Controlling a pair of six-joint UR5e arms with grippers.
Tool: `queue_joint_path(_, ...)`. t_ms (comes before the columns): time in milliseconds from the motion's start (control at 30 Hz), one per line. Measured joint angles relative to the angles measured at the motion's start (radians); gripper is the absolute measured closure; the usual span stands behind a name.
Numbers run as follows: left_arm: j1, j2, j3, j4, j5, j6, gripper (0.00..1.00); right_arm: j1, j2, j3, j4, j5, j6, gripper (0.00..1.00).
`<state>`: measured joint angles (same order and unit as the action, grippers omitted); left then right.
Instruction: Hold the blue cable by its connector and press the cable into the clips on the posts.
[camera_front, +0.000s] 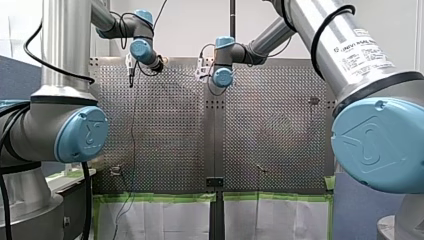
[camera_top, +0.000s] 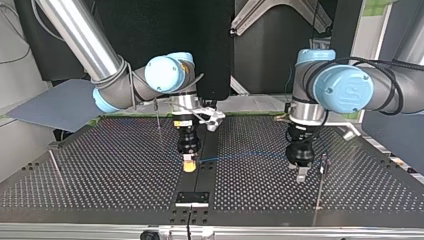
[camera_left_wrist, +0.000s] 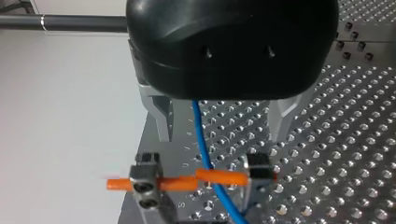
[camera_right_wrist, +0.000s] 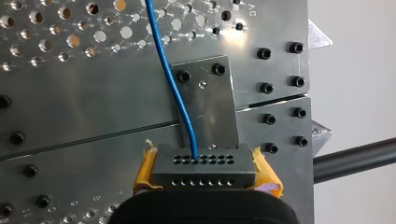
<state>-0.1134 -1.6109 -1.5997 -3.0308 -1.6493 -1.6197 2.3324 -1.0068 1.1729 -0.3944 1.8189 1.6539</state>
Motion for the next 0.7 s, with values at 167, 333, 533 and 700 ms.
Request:
queue_joint_path(167, -0.007, 0.0, 0.0, 0.021, 0.0, 0.024, 0.54, 0.0, 0.004, 0.0, 0.0, -0.001, 0.0, 1.0)
queue_joint_path(333, -0.013, 0.0, -0.001, 0.03, -0.016, 0.066, 1.0, 0.0, 0.007, 0.0, 0.0, -0.001, 0.0, 1.0)
queue_joint_path(533, -0.019, -0.001, -0.01, 0.04, -0.039, 0.081, 1.0, 0.0, 0.008, 0.0, 0.0, -0.001, 0.0, 1.0)
queue_joint_path(700, -0.024, 0.0, -0.021, 0.064, -0.049, 0.081, 1.0, -0.001, 0.009, 0.0, 0.001, -0.001, 0.0, 1.0)
